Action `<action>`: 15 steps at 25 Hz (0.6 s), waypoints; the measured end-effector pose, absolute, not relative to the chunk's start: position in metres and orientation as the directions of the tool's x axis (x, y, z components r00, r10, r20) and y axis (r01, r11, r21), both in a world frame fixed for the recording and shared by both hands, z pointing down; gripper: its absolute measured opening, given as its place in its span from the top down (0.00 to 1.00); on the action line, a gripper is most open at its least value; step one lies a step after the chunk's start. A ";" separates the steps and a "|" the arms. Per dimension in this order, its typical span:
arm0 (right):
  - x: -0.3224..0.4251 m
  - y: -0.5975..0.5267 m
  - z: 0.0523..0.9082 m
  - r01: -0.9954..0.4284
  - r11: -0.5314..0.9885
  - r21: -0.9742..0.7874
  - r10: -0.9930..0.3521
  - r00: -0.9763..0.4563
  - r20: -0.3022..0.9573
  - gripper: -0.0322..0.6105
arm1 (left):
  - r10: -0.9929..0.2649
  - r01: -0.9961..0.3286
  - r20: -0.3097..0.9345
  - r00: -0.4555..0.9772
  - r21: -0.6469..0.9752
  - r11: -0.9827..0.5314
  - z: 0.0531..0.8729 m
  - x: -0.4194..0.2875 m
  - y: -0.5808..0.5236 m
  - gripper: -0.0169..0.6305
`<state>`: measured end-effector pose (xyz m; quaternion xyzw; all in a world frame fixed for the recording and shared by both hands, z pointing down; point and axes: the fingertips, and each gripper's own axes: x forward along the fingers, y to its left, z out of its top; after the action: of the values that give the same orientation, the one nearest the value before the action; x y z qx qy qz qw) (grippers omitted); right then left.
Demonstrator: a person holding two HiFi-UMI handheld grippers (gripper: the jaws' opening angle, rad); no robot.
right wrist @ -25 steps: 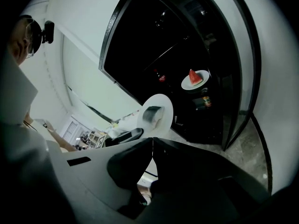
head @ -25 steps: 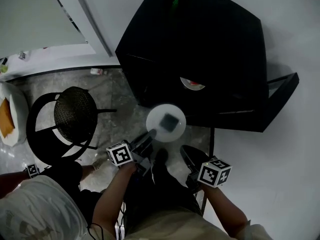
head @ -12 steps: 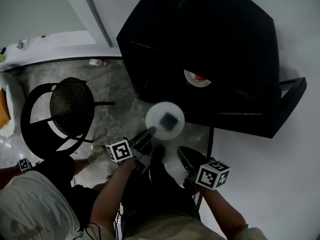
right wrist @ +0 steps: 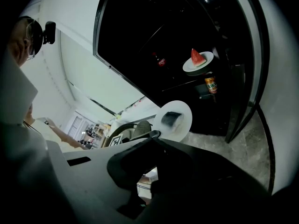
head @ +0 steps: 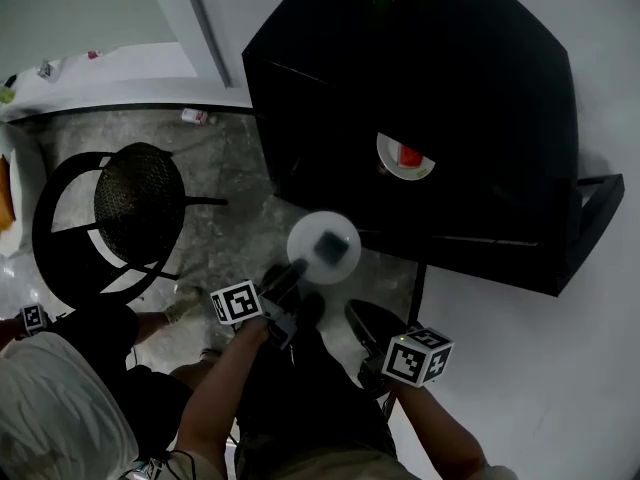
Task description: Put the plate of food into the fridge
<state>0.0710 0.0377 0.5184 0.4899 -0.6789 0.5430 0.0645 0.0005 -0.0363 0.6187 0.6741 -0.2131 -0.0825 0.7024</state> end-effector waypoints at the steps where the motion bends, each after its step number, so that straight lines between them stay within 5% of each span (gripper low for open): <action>1: 0.069 0.039 0.521 -0.736 -0.064 -0.674 -0.589 -0.518 0.621 0.92 | -0.408 -0.171 0.190 0.893 0.982 0.083 0.623 0.001 -0.036 0.96; 15: 0.054 0.043 0.555 -0.796 0.052 -0.603 -0.546 -0.528 0.650 0.92 | -0.448 -0.181 0.203 0.871 0.979 0.091 0.668 -0.004 -0.037 0.95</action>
<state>0.0541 0.0429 0.5549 0.4696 -0.7145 0.5035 0.1242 -0.0036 -0.0368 0.6678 0.6676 -0.2357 -0.0952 0.6998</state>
